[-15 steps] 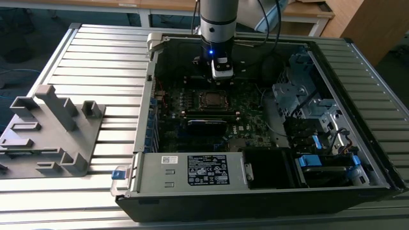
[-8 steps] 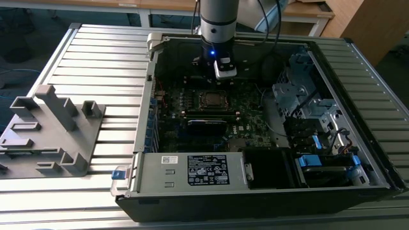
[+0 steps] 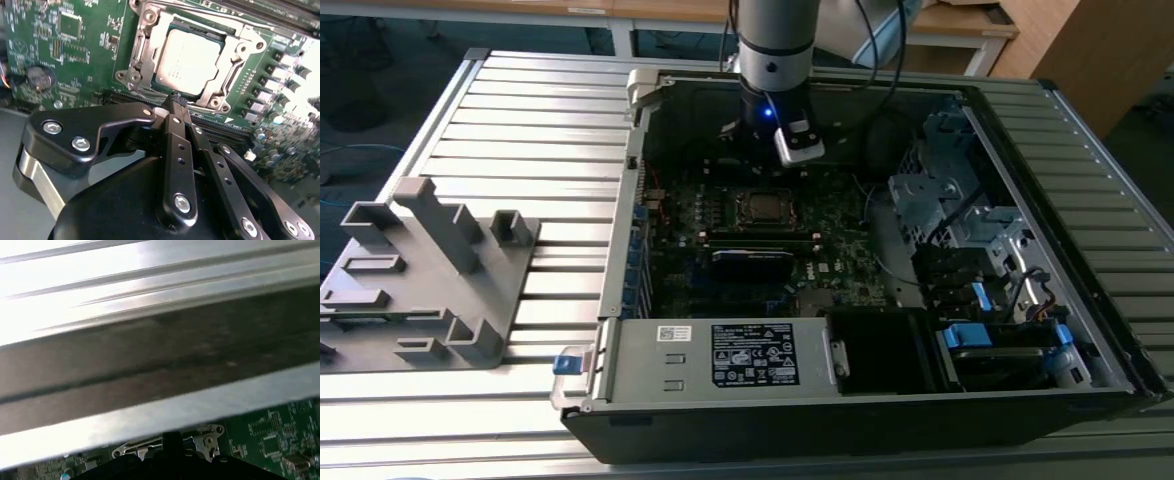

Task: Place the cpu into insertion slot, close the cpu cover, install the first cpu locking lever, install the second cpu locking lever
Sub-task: 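Install the first cpu locking lever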

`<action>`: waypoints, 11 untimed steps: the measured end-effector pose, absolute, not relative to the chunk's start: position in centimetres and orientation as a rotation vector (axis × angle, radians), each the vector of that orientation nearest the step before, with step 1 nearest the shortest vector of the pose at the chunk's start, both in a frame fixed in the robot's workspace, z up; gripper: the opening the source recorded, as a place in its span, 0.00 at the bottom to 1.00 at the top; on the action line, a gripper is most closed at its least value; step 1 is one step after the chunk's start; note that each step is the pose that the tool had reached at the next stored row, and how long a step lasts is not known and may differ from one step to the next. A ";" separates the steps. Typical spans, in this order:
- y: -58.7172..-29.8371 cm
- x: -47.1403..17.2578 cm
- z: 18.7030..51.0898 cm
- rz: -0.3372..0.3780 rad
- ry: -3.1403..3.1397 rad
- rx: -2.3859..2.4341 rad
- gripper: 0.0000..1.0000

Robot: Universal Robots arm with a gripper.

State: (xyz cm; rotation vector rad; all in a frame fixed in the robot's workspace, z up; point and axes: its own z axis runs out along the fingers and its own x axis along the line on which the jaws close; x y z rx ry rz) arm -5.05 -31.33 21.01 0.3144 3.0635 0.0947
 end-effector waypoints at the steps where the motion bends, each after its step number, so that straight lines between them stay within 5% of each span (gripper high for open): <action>1: -31.3 -5.0 21.0 0.094 3.066 0.290 0.11; 11: -31.5 -5.0 21.7 0.090 3.068 0.270 0.11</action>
